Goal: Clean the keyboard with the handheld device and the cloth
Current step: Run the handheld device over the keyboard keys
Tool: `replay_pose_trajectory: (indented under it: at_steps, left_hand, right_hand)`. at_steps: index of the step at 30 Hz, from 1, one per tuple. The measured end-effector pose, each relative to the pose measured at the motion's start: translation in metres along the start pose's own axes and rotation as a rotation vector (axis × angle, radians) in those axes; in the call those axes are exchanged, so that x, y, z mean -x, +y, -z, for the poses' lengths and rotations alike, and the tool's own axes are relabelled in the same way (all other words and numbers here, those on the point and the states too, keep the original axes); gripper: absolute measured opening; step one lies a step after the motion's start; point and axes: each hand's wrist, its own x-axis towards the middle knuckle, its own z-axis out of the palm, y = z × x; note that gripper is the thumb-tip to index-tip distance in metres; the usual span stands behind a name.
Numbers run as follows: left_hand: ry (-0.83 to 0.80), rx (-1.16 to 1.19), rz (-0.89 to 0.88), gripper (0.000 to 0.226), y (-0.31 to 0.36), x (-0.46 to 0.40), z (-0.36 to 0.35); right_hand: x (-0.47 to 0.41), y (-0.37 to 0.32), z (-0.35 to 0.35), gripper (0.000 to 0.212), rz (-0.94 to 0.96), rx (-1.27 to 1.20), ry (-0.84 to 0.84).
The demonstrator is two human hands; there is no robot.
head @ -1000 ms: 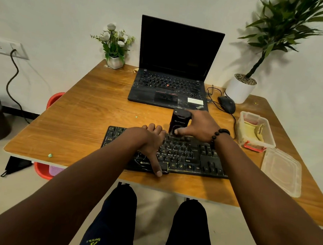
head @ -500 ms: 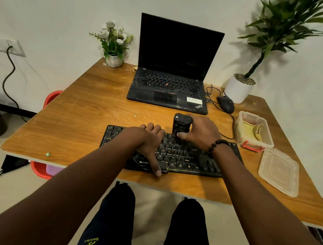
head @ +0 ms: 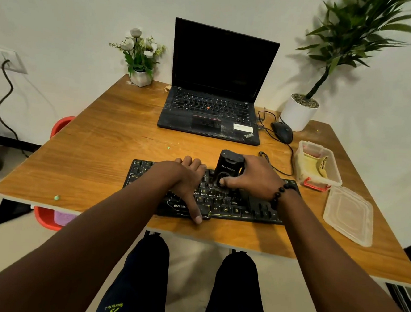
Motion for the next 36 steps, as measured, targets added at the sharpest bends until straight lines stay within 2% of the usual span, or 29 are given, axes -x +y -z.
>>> replay_pose_trajectory:
  at_steps: [3, 7, 10, 11, 14, 15, 18, 19, 22, 24, 27, 29, 31, 33, 34, 36]
  left_hand:
    - [0.002, -0.001, 0.000, 0.149, 0.002, 0.002, 0.001]
    - [-0.003, -0.008, 0.007, 0.149, 0.002, 0.001, 0.001]
    - [-0.004, -0.006, 0.004, 0.150, 0.001, 0.000, 0.001]
    - [-0.003, -0.008, 0.003, 0.149, 0.001, 0.000, 0.001]
    - [-0.002, -0.018, 0.006, 0.147, 0.002, 0.001, 0.000]
    - [-0.005, -0.019, 0.005, 0.148, 0.002, 0.001, 0.001]
    - [-0.009, -0.016, 0.003, 0.149, 0.002, 0.000, 0.002]
    - [-0.008, -0.012, 0.003, 0.149, 0.002, 0.001, 0.001]
    - [-0.004, -0.015, 0.005, 0.147, 0.003, 0.003, 0.002]
    - [-0.005, -0.020, 0.002, 0.147, 0.003, 0.003, 0.003]
    - [-0.006, -0.018, 0.004, 0.147, 0.003, 0.002, 0.002]
    - [-0.004, -0.012, 0.008, 0.147, 0.002, 0.002, 0.001]
    - [0.001, -0.011, 0.008, 0.148, 0.002, 0.001, 0.001]
    - [-0.002, -0.010, 0.009, 0.149, 0.003, 0.000, 0.001]
    - [-0.001, -0.012, 0.010, 0.150, 0.002, 0.000, 0.001]
    - [0.003, -0.014, 0.009, 0.150, 0.001, -0.001, 0.000]
  right_hand:
    - [0.004, 0.003, -0.006, 0.050, -0.051, 0.040, 0.095]
    - [0.011, -0.002, -0.002, 0.048, -0.047, -0.004, -0.059]
    - [0.013, -0.001, -0.002, 0.047, -0.061, -0.027, 0.056]
    - [0.014, -0.001, -0.002, 0.048, -0.072, -0.017, 0.039]
    - [0.017, -0.001, 0.002, 0.049, -0.078, -0.065, -0.161]
    - [0.018, -0.002, 0.004, 0.049, -0.072, -0.080, -0.164]
    - [0.021, 0.001, -0.001, 0.047, -0.078, -0.096, 0.045]
    - [0.023, 0.000, -0.005, 0.048, -0.079, -0.095, 0.059]
    - [0.029, -0.001, -0.010, 0.053, -0.059, -0.097, -0.053]
    - [0.029, 0.000, -0.007, 0.053, -0.038, -0.109, -0.013]
    - [0.030, 0.003, -0.009, 0.051, -0.018, -0.073, 0.051]
    - [0.029, 0.004, -0.010, 0.043, 0.016, -0.032, -0.035]
    - [0.026, 0.001, -0.003, 0.034, 0.078, 0.129, -0.115]
    - [0.019, -0.003, 0.006, 0.033, 0.113, 0.293, -0.128]
    - [0.016, -0.004, 0.009, 0.034, 0.119, 0.320, -0.121]
    - [0.013, -0.005, 0.008, 0.033, 0.117, 0.222, -0.134]
